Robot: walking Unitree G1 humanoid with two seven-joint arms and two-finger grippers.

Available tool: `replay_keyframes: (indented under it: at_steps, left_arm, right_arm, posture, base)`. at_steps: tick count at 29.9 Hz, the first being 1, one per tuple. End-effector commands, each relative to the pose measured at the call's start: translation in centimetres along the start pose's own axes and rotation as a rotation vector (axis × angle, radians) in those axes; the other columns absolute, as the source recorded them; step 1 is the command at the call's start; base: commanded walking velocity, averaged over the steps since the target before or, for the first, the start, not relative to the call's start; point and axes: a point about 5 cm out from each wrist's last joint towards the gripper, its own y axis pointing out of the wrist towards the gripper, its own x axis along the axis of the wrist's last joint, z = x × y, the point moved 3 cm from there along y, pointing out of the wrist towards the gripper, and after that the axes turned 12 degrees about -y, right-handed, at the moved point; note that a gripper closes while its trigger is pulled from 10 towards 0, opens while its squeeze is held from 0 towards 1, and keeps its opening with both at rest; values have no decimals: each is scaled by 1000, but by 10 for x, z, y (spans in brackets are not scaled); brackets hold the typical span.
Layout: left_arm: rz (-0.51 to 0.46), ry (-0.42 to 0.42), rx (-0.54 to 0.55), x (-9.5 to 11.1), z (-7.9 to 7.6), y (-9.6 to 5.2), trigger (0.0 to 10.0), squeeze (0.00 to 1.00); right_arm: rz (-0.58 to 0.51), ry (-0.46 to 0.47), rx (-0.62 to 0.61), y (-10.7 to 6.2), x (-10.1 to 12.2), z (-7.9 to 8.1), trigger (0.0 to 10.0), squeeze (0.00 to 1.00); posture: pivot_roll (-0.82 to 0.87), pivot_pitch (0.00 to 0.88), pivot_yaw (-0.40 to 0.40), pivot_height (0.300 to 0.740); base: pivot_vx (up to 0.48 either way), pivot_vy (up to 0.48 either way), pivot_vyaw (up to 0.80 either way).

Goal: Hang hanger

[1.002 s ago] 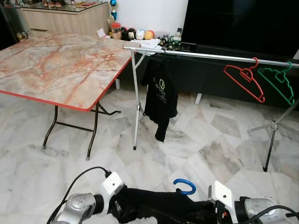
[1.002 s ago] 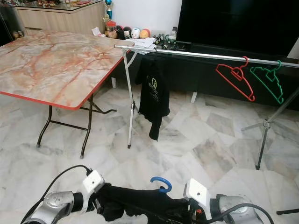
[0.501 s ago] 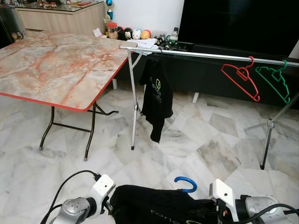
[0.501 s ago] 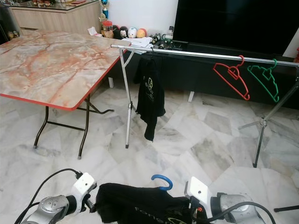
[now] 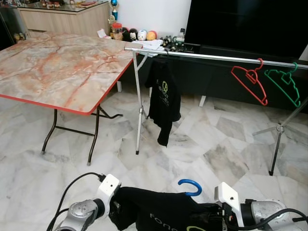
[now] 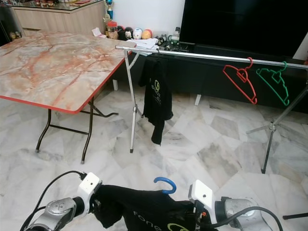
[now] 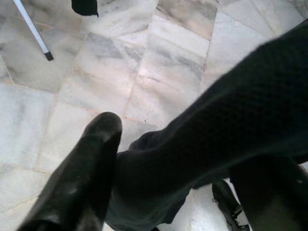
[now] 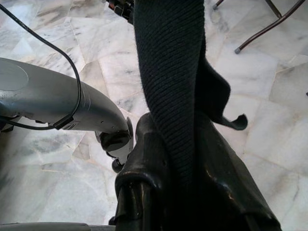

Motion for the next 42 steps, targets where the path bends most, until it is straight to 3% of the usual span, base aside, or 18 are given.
replay_keyframes:
  at_steps: [1, 8, 10, 13, 23, 40, 42]
  left_arm:
    - [5, 5, -10, 0, -2, 2, 0, 0]
    - [17, 21, -24, -1, -3, 1, 0, 0]
    - [67, 73, -48, -10, -4, -1, 0, 0]
    - [60, 51, -48, -10, -5, -1, 0, 0]
    - [84, 87, -71, -13, -8, 0, 0, 0]
    - [69, 119, -26, -11, 1, -5, 0, 0]
    - [75, 135, -15, -11, 3, -5, 0, 0]
  right_arm:
    - [-20, -29, -6, -4, 9, -4, 10000, 0]
    - [-8, -30, -13, -4, 7, -5, 10000, 0]
    - [0, -34, -3, -2, 6, -4, 10000, 0]
    - [-11, -33, -3, 1, 8, -4, 10000, 0]
    - [-12, -47, 9, 8, 10, -2, 10000, 0]
    - [67, -62, -28, 13, -3, -4, 10000, 0]
    - [87, -60, -82, 14, -4, -11, 10000, 0]
  posture:
    - [45, 46, -37, 740]
    - [50, 44, -37, 740]
    - [50, 37, -31, 740]
    - [54, 34, -32, 740]
    - [55, 21, -29, 740]
    - [62, 9, -21, 740]
    - [63, 10, -20, 740]
  base:
    - [0, 0, 0]
    - [0, 0, 0]
    - [0, 0, 0]
    - [0, 0, 0]
    - [0, 0, 0]
    - [0, 0, 0]
    - [0, 0, 0]
